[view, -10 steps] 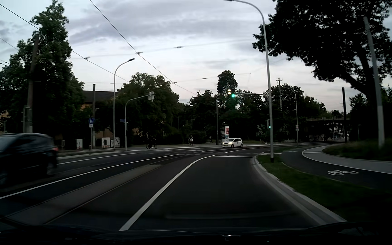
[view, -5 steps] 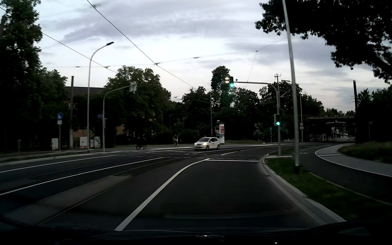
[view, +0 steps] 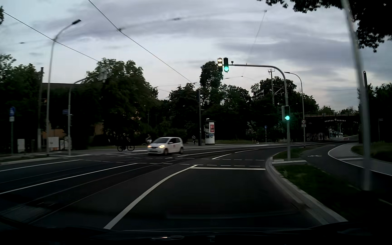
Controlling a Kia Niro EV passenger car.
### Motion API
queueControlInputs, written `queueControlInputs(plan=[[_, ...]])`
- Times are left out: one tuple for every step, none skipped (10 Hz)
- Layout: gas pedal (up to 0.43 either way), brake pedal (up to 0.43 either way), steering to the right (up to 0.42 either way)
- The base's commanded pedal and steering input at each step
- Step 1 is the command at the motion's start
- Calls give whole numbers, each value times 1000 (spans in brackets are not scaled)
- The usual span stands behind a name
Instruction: Follow the waypoints while adhering to traffic rules and regulations
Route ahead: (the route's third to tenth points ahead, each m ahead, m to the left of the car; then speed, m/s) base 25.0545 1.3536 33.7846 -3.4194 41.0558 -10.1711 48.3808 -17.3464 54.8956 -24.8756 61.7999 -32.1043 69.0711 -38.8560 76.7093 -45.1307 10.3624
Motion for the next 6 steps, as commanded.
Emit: queueControlInputs(plan=[[67,0,52],[67,0,55],[67,0,58],[67,0,60],[67,0,60],[67,0,60]])
